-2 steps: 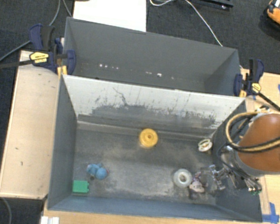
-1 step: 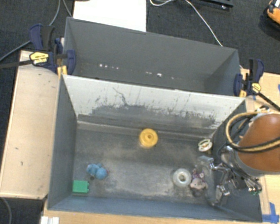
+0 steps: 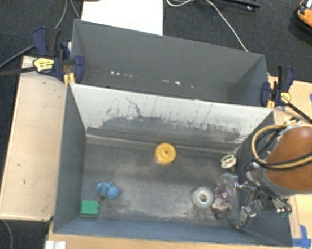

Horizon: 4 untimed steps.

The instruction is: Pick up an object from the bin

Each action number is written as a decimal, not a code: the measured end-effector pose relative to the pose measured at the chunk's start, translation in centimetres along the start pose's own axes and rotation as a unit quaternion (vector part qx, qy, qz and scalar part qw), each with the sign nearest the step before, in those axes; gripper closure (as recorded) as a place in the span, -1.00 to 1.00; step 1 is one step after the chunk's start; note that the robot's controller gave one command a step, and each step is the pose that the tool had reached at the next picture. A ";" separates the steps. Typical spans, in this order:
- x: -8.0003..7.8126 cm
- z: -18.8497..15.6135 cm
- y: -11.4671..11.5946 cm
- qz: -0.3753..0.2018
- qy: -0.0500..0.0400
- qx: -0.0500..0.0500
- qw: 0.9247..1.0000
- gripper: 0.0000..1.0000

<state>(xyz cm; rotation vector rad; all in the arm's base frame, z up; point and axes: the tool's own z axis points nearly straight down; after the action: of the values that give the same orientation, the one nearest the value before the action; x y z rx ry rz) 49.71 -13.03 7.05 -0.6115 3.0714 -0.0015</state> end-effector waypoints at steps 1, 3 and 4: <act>-0.2 -0.2 0.8 -0.182 -0.002 0.001 0.983 -1.00; -0.8 0.0 1.4 -0.099 -0.002 0.001 0.995 1.00; -0.8 0.0 1.4 -0.100 -0.002 0.001 0.995 1.00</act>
Offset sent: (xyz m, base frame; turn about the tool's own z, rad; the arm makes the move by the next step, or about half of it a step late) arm 0.0145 0.0373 -0.0005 0.0038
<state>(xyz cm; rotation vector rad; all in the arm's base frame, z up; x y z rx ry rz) 49.92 -11.37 7.04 -0.9134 2.9909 -0.0034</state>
